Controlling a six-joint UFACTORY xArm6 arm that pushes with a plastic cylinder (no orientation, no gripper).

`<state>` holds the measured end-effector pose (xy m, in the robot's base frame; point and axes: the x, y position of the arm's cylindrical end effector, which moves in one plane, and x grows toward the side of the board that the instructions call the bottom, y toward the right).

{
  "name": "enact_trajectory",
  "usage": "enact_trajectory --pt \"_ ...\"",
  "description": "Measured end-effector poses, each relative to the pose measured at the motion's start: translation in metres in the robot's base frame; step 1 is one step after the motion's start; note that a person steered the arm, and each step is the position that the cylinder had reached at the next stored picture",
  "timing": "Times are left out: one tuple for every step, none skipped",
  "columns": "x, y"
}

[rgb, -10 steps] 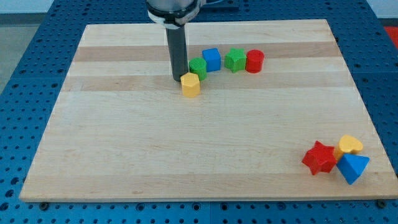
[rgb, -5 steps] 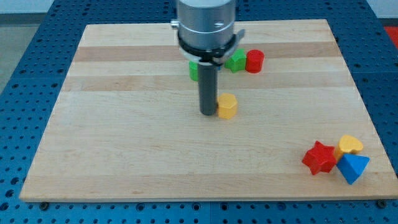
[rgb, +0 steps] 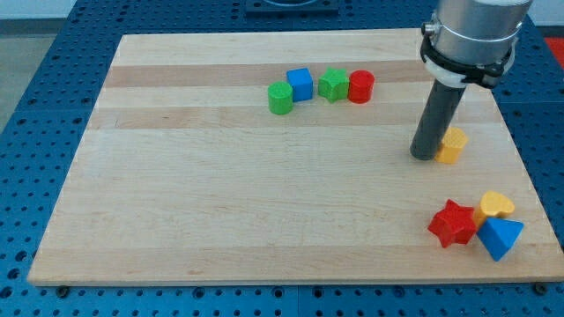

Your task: Place the yellow hexagon top right of the red star

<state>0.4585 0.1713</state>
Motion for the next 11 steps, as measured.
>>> enact_trajectory --pt "-0.012 0.0" --pt "-0.032 0.003" --pt "-0.044 0.023" --pt "-0.045 0.041" --pt "-0.044 0.043" --pt "-0.034 0.043" --pt "-0.012 0.042" --pt "0.011 0.04" --pt "0.025 0.036" --pt "0.037 0.036" --pt "0.042 0.035"
